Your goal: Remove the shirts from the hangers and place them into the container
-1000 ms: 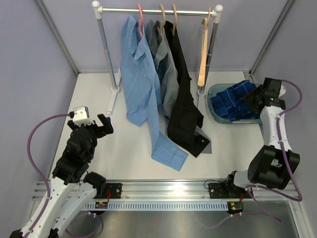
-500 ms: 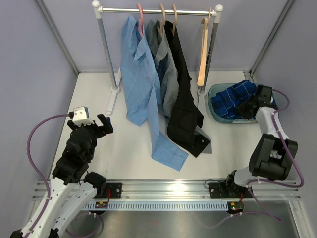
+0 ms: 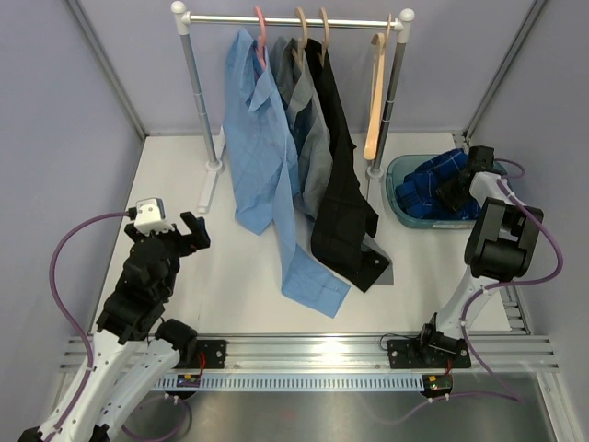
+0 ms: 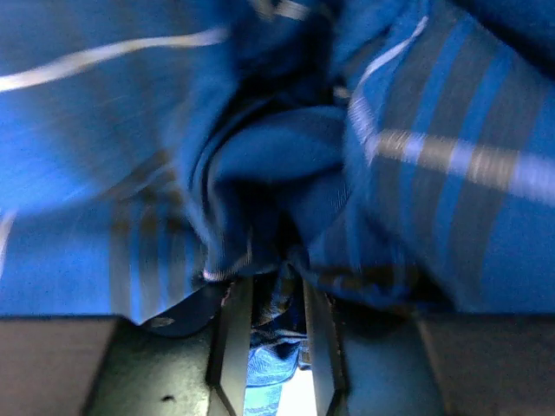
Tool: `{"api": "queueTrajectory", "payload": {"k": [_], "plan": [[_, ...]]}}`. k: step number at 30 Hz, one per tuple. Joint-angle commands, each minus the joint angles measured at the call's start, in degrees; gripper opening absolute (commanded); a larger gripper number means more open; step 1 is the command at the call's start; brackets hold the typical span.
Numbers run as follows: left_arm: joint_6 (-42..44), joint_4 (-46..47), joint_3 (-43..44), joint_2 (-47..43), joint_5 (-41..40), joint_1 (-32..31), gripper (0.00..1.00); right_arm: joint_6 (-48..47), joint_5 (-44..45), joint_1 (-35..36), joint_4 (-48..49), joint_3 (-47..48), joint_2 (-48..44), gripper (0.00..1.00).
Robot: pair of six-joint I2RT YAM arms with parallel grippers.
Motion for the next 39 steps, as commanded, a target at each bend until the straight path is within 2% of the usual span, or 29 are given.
{"api": "queueTrajectory", "payload": {"k": [1,4,9,13,16,22,28,33,39], "plan": [[-0.06,2.66,-0.17,-0.25,-0.25,0.32,0.99,-1.14,3.00,0.21,-2.90,1.78,0.96,0.39],[-0.06,2.66,-0.09,-0.07,-0.07,0.31,0.99,-2.20,3.18,0.12,-4.48,3.54,-0.26,0.41],[-0.06,2.66,-0.09,0.01,0.19,0.23,0.99,-3.17,3.00,0.21,-5.98,8.54,-8.96,0.42],[-0.06,2.66,-0.09,0.01,0.10,0.23,0.99,-2.73,2.30,0.21,-8.36,16.01,-10.29,0.43],[-0.06,2.66,-0.09,0.10,0.19,0.23,0.99,-1.76,1.77,0.12,-6.52,19.80,-10.29,0.44],[-0.06,2.66,-0.09,0.28,0.37,0.23,0.99,-0.71,0.89,0.21,0.16,29.01,-4.32,0.47],[-0.14,2.66,-0.17,0.37,0.45,0.40,0.99,-2.11,0.19,0.20,2.37,36.93,6.75,0.48],[-0.14,2.66,-0.17,0.37,0.54,0.32,0.99,-4.13,-0.16,0.21,0.88,38.09,13.08,0.47],[-0.23,2.66,-0.17,0.45,0.72,0.40,0.99,-4.57,-0.07,0.12,0.87,29.49,8.18,0.45]]}}
